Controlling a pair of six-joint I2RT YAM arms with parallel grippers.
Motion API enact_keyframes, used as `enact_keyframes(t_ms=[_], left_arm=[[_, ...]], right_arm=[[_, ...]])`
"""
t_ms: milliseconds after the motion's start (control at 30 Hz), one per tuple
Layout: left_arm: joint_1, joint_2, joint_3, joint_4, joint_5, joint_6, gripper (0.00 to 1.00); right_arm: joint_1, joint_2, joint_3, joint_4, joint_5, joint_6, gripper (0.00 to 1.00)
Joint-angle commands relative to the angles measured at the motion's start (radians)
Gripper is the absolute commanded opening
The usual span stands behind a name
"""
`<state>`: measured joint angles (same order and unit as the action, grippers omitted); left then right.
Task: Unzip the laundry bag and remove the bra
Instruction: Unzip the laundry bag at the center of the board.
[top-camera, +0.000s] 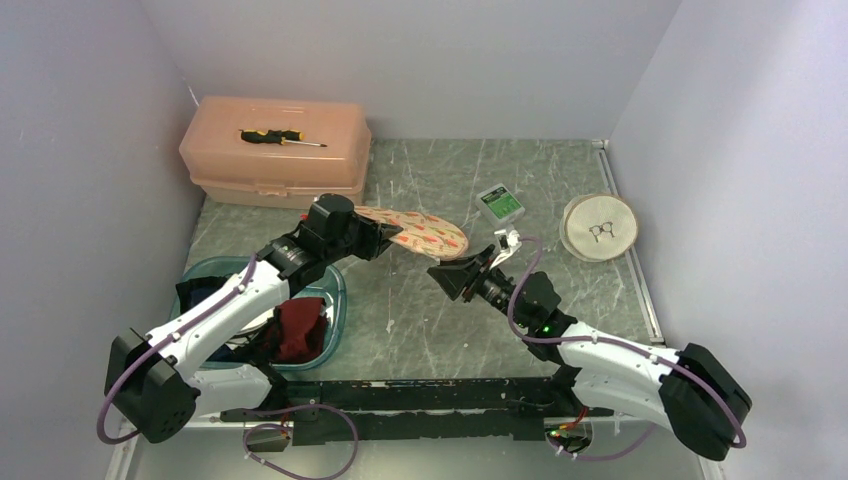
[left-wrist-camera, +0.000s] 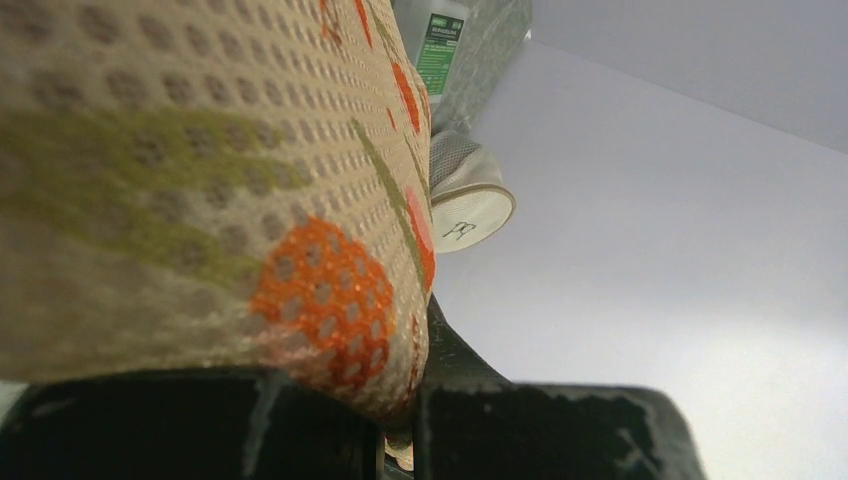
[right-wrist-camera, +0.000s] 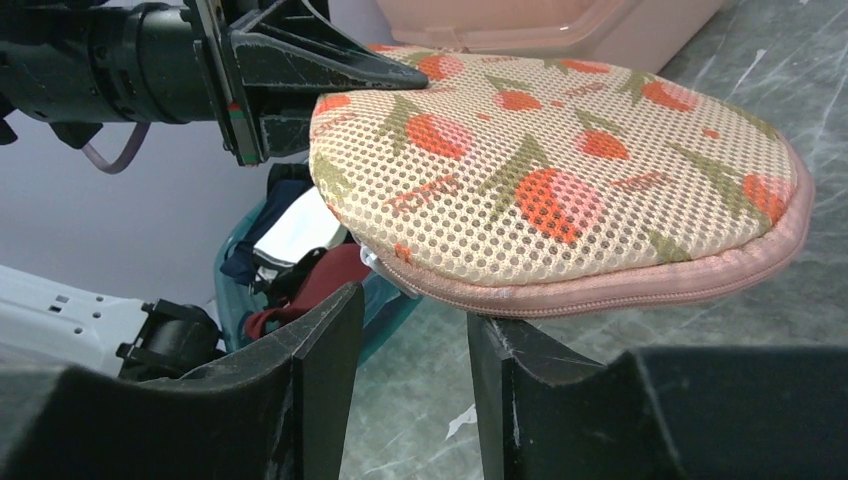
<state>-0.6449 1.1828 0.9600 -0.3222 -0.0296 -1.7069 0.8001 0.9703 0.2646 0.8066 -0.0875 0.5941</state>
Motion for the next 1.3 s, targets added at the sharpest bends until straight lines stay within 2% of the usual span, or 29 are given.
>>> enact_keyframes(t_ms=[0,167,533,800,1267], left_arm=[[0.001,-0.009,0.039,0.023,-0.019,-0.014,0.03],[0.0,-0.011,0.039,0.021,-0.02,-0.011,0.03],[0.001,-0.035,0.024,0.019,-0.031,-0.01,0.03],[0.0,-0.031,0.011,0.062,-0.012,0.009,0.03],[-0.008,-0.039,0.012,0.069,-0.018,0.017,0.03]], right_arm=[[0.005,0.015,0.03,0.141,-0.013,0.01,0.45],[0.005,0.028,0.041,0.164,-0.008,0.027,0.42],[0.005,0.009,0.031,0.139,0.024,0.036,0.26],[0.007,-0.04,0.029,0.072,0.024,0.017,0.16],[0.008,-0.036,0.038,0.039,0.015,0.018,0.09]])
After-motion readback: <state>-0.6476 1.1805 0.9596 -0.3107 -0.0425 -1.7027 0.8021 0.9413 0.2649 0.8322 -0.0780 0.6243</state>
